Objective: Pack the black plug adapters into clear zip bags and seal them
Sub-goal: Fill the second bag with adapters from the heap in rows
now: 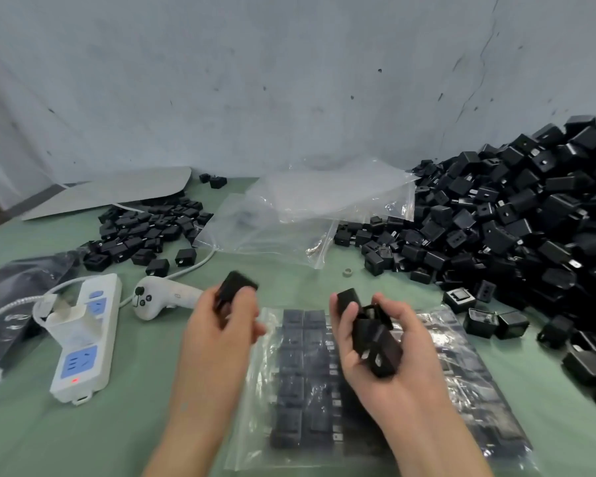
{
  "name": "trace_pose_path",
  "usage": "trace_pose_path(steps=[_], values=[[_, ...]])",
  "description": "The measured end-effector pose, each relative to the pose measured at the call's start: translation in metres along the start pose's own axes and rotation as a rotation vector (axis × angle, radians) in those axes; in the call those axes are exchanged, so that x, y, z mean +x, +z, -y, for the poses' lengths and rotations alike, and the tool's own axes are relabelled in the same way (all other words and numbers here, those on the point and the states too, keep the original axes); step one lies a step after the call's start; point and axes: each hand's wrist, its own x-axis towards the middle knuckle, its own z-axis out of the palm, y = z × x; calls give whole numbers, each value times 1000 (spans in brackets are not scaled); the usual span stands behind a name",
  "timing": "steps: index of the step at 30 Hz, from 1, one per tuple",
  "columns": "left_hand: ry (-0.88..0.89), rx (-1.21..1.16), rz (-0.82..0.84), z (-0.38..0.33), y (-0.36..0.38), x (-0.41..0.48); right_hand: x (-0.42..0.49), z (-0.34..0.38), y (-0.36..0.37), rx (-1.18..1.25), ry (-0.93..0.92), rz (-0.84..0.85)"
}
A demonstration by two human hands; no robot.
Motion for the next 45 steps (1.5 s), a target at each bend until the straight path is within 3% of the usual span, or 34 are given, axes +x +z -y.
trace_pose_path(steps=[3,7,14,22,33,37,41,45], values=[[-314,151,20,26,-29,14,-2,15,6,5,-7,-107],[-471,79,174,41,-38,8,0,26,-2,64,-10,-55],[-474,-146,297,34,-37,7,0,30,-4,31,-54,-56],[-703,-672,303,34,-38,16,1,27,-4,14,-67,-72],[-782,-904,369,31,-31,14,2,29,-6,19,-51,-89],[-761,-782,351,26,-28,10,1,29,-5,14,-55,-83],[-650,-443,264,33,-27,10,0,29,-5,27,-64,-79],[-504,-156,301,42,-27,9,0,29,-5,13,-87,-88]])
